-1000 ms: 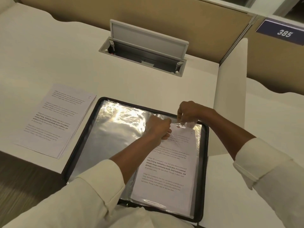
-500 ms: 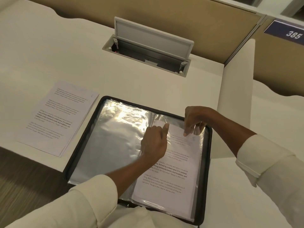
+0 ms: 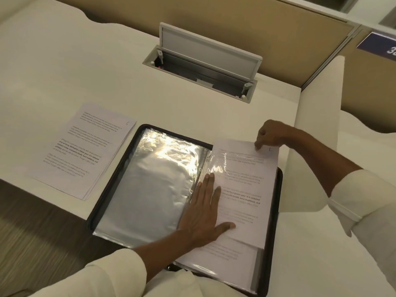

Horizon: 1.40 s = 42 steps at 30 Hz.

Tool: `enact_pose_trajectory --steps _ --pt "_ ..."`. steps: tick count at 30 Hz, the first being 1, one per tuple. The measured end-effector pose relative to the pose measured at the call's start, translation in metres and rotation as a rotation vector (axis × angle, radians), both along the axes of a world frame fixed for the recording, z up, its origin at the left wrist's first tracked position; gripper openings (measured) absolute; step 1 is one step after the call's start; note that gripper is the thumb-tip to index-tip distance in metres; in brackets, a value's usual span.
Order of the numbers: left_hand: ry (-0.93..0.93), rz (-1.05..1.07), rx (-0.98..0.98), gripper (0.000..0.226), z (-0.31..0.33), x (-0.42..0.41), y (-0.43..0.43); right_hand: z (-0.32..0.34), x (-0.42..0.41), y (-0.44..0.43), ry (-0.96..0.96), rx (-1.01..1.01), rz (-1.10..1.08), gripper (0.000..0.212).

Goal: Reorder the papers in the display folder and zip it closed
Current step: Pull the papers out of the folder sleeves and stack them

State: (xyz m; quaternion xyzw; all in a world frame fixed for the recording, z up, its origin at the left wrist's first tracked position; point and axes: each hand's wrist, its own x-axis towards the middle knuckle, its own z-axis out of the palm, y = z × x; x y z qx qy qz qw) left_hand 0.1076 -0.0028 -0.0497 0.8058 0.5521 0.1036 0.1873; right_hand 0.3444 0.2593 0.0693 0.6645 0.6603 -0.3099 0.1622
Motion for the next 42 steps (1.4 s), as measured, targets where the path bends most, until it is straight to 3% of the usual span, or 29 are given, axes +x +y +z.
enact_pose_trajectory --steps 14,24,28,31,33,36,39,42 --pt "0.119 -0.056 0.031 0.109 -0.002 0.0 -0.004 0.042 0.013 0.029 0.109 0.763 -0.359 0.008" --pt "0.15 -0.064 0.002 0.11 -0.003 0.001 -0.004 0.102 0.009 0.025 0.372 1.349 -0.01 0.008" --pt "0.141 -0.066 -0.027 0.11 -0.001 0.002 -0.003 0.132 -0.002 0.013 0.446 1.485 0.04 0.012" --pt "0.031 -0.022 -0.095 0.104 0.006 0.0 0.005 0.149 -0.014 -0.003 0.505 1.522 0.102 0.012" --pt "-0.146 0.095 -0.127 0.099 0.015 -0.004 0.014 0.159 -0.021 -0.013 0.546 1.507 0.15 0.015" --pt "-0.506 0.387 -0.105 0.111 0.041 -0.022 0.039 0.168 -0.033 -0.025 0.592 1.427 0.211 0.02" --pt "-0.678 0.601 0.0 0.119 0.067 -0.056 0.069 0.168 -0.049 -0.034 0.64 1.312 0.217 0.023" --pt "-0.801 0.651 -0.027 0.109 0.091 -0.091 0.088 0.157 -0.072 -0.038 0.712 1.2 0.199 0.012"
